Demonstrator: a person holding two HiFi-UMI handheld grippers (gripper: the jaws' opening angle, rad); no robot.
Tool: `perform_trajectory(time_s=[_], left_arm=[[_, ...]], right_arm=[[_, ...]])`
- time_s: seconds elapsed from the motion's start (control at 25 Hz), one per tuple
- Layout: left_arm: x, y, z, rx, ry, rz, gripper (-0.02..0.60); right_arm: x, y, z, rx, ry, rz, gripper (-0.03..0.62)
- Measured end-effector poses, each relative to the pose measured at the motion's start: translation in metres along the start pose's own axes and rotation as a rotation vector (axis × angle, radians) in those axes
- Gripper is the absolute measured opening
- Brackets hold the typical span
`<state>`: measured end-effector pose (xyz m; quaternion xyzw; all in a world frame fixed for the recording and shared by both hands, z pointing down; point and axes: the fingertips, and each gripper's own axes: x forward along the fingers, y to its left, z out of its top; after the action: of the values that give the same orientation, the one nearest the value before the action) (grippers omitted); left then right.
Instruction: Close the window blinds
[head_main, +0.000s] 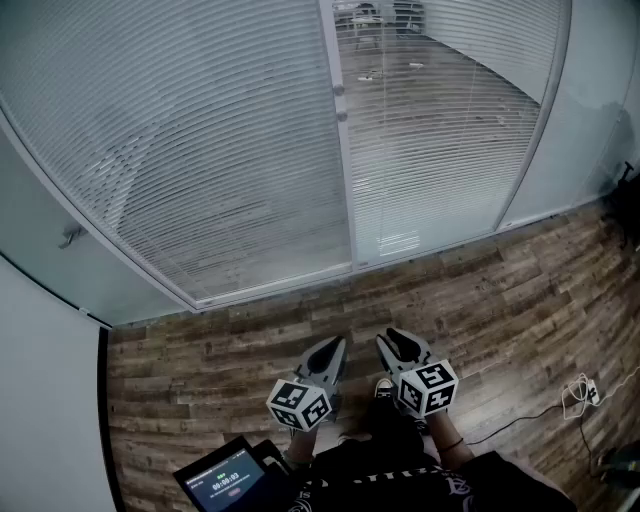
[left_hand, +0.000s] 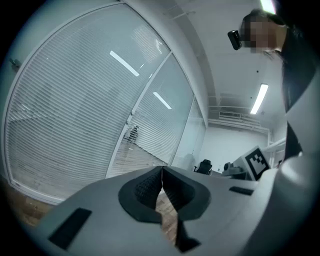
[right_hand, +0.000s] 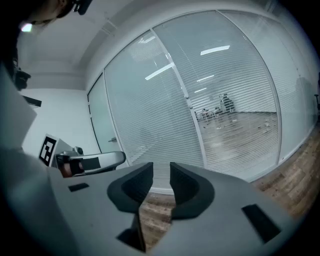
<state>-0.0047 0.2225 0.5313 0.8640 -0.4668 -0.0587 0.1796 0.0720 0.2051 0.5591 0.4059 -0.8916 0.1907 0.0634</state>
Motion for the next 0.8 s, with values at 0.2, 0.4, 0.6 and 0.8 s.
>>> perform_trajectory(time_s=[0.2,0.4,0.6,0.8], left_arm=[[0.069,0.031,0.031,-0.008,-0.034,0.035,0.005],[0.131,0.043,0.050,0.015,-0.066,0.058,0.005],[0.151,0.061,0.053,0.019,-0.048,0.110,0.005],[0.171,0.088,0.056,0.003,-0.032,0.125,0.005]], right_arm=[[0.045,-0.048,0.045,-0.039,0.003,0.041,0.117],[0.087,-0.093,0.076,-0.058,0.002,0.096,0.117],[0.123,-0.105,0.092,-0.056,0.010,0.149,0.117],[0.154,-0.112,0.093,-0.049,0.024,0.172,0.116]])
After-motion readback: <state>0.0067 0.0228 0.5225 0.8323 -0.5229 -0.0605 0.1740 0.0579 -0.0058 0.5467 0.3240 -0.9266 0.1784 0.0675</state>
